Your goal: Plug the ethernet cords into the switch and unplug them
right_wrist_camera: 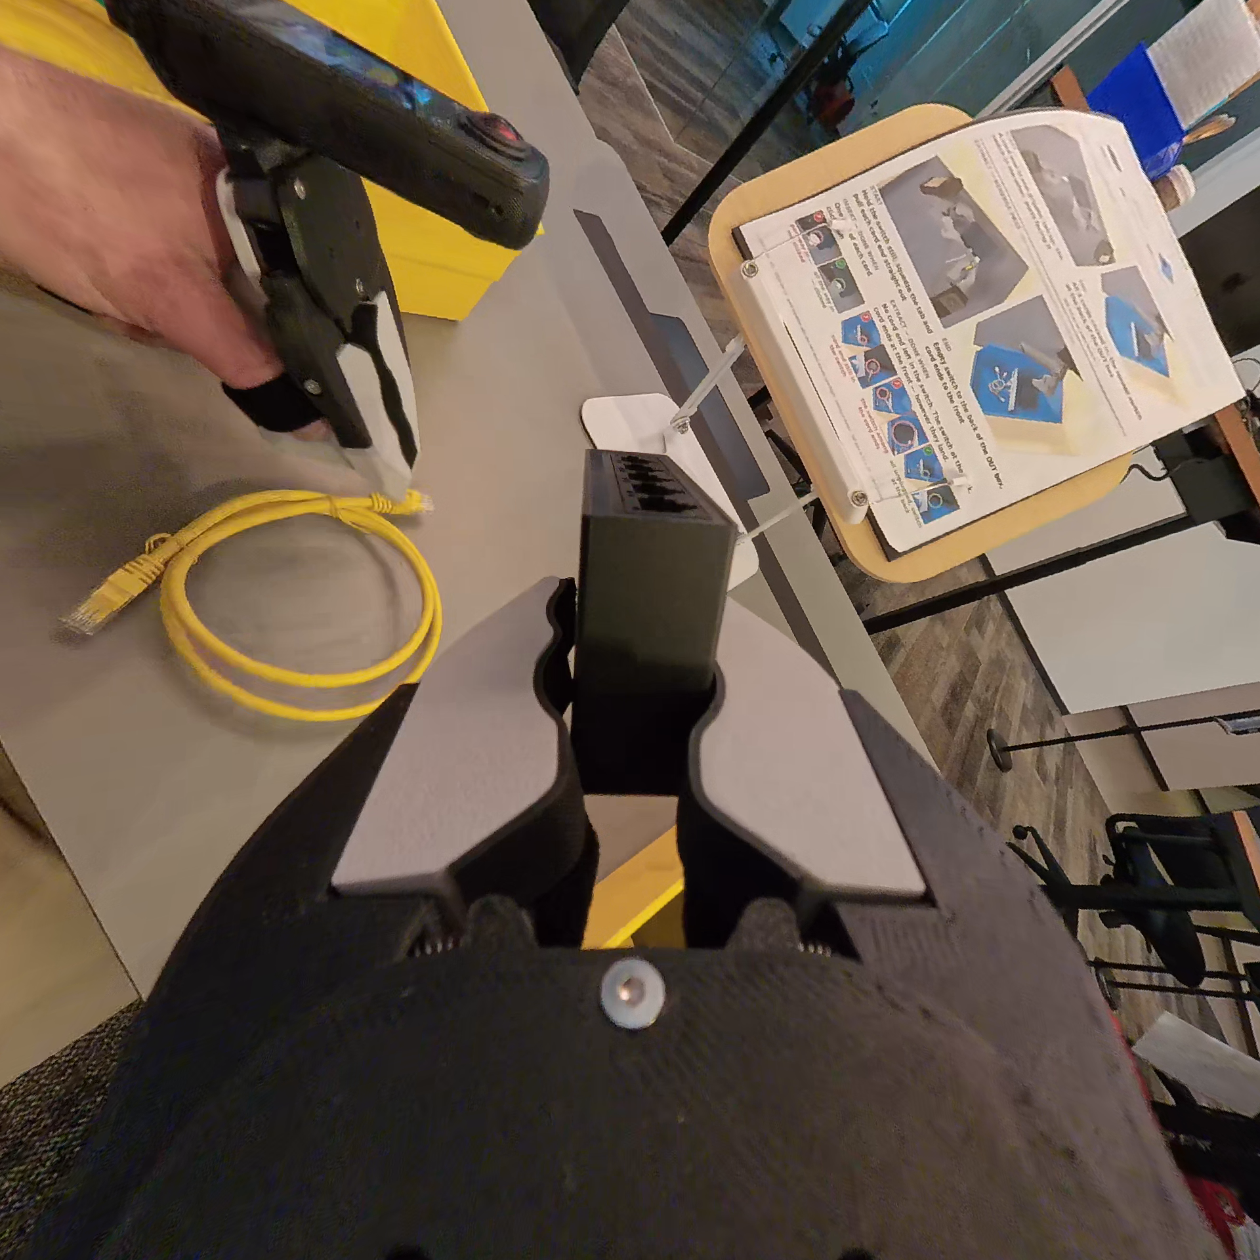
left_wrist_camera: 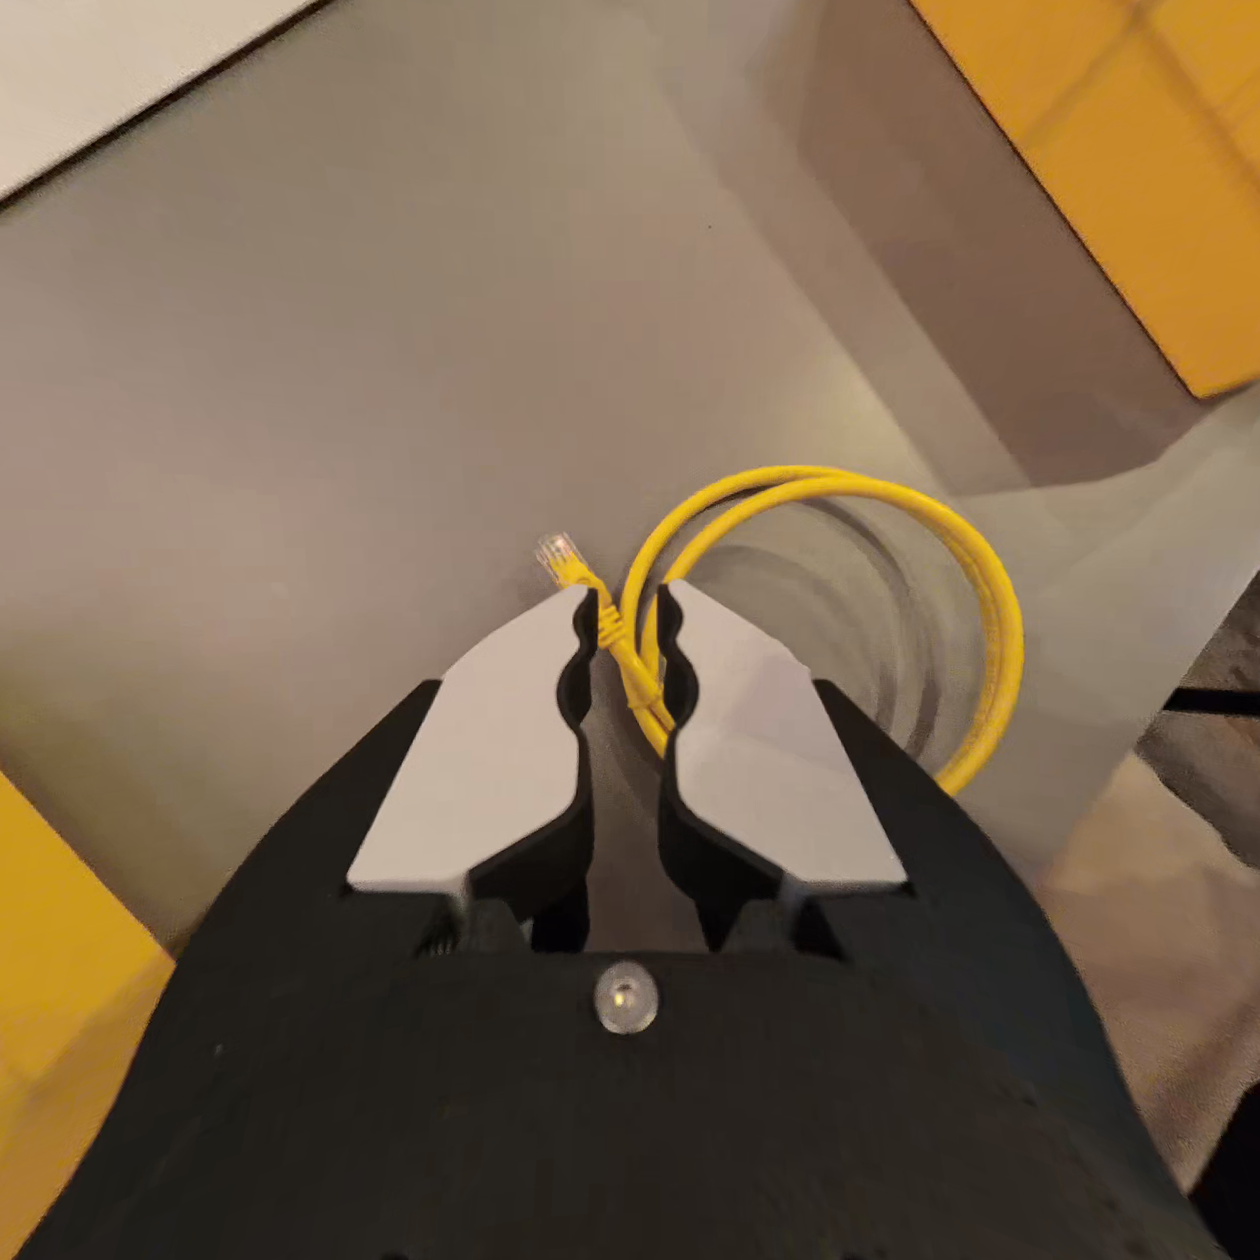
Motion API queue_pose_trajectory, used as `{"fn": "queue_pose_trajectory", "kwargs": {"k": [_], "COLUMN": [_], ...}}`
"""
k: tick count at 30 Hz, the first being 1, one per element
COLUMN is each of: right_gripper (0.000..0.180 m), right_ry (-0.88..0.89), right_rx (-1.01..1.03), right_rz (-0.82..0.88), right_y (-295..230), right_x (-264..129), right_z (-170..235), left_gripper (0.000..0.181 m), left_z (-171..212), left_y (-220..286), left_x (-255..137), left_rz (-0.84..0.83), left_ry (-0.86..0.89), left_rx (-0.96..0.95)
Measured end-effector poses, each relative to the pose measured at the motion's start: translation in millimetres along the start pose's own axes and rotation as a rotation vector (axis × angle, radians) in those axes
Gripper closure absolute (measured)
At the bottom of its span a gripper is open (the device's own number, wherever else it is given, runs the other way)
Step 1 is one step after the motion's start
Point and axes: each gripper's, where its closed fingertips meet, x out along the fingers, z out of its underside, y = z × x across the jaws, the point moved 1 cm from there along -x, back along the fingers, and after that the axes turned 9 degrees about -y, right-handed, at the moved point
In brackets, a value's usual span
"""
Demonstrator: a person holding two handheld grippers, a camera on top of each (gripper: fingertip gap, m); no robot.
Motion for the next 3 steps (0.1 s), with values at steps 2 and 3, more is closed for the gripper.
{"fn": "queue_pose_trajectory", "kwargs": {"k": [2, 3], "right_gripper": [0.15, 0.15], "right_ry": [0.001, -0.001], "right_rx": [0.002, 0.001], "right_rz": [-0.006, -0.008], "right_y": [-1.2, -1.7], "right_x": [1.8, 2.6], "right_z": [0.3, 0.7], "left_gripper": [0.16, 0.156], "left_z": [6.4, 11.9], "left_y": [-0.9, -6.0], "left_x": [10.3, 15.4], "left_rz": [0.004, -0.05], "left_ry": [-0.046, -0.084], "left_rx": [-0.015, 0.015]}}
